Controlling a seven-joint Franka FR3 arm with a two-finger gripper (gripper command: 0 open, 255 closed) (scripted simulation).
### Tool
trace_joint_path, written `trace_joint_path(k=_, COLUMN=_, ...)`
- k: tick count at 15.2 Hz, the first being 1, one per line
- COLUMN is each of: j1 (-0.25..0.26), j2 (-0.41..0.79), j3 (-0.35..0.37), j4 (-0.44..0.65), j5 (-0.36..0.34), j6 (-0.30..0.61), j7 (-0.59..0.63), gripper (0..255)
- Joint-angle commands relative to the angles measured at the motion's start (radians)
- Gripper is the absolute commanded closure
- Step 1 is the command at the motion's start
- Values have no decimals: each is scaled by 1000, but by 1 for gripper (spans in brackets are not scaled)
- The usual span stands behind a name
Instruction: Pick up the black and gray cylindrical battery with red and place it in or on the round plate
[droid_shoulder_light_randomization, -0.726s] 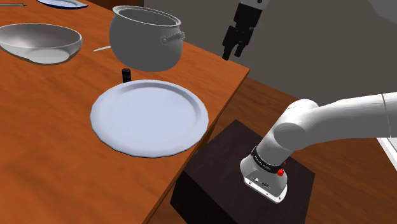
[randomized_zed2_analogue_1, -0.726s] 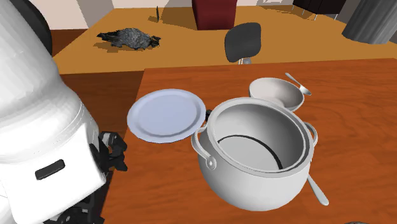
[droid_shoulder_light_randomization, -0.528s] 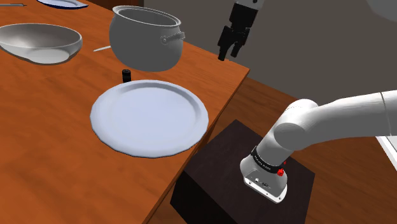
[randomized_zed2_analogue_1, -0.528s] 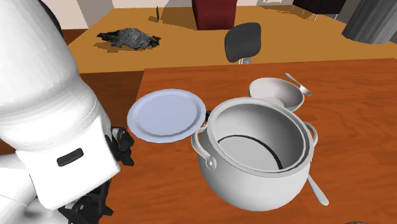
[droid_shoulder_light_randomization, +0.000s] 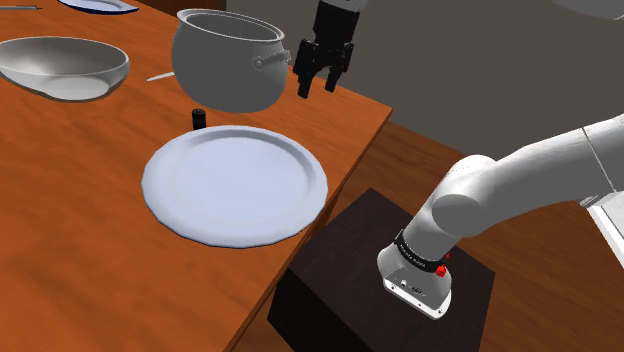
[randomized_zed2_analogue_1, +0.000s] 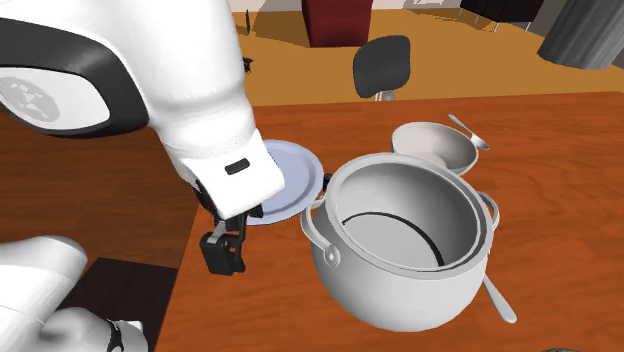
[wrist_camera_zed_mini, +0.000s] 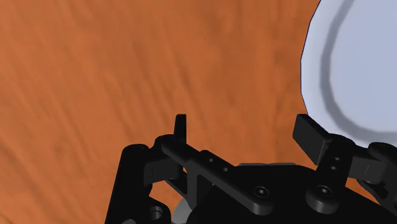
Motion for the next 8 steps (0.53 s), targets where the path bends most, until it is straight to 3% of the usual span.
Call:
trace_joint_path(k=1, j1=7, j2=42, j3=42, j4=36, j5=8, j6=14, j7=50, gripper=0)
trace_joint_path(k=8, j1=14, j2=254, j3=186, j4=202, j5=-19, j6=79, j7=226, gripper=0)
